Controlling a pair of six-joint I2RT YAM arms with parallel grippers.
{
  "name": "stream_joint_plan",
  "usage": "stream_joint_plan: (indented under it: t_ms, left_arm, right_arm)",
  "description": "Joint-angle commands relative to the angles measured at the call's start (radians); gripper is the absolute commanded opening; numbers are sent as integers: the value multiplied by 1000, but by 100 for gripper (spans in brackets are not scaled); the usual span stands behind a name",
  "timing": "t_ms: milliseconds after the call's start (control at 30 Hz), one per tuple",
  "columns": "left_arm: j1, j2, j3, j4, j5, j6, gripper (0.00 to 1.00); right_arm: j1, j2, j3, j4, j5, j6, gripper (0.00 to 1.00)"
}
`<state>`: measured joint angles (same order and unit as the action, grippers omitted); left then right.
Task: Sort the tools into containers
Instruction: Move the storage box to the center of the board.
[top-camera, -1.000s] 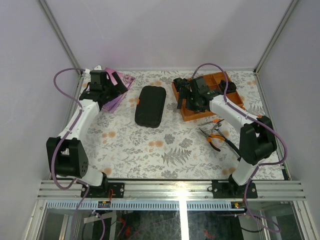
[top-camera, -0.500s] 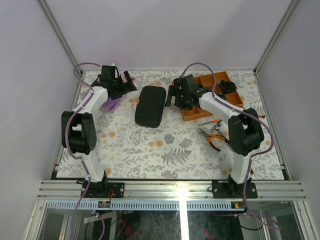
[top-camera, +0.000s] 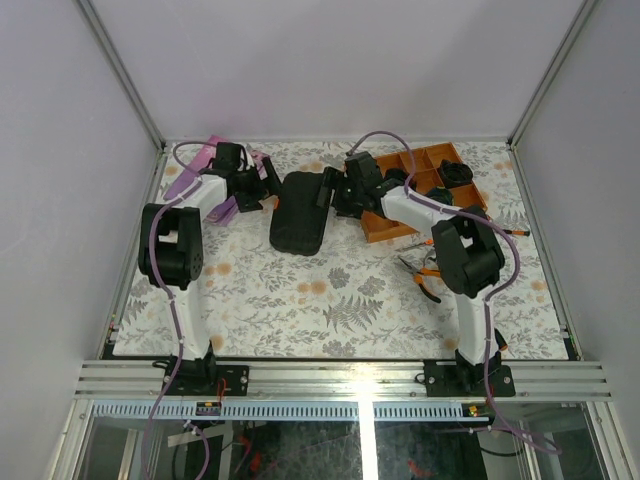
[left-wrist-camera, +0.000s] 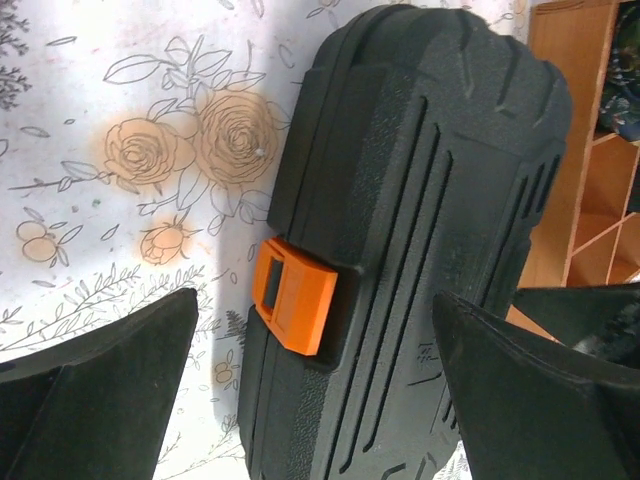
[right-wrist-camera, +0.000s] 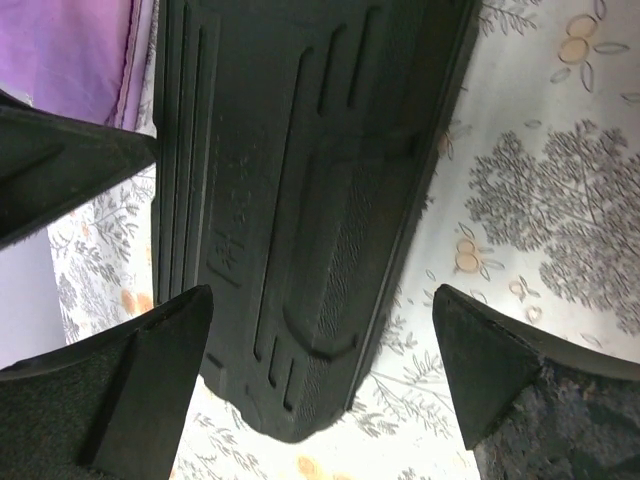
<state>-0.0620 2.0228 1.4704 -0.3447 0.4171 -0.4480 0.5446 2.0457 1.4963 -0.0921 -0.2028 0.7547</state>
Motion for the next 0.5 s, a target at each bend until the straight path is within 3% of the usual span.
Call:
stream_joint_plan:
  t_ms: [0,467]
  left_arm:
    - [-4,10,5,86,60,0,100]
    - [-78,43,0,54,7,-26,100]
  right_arm:
    - [16,60,108,51,-30,37,97]
    - [29,191,151,64,-73,36,96]
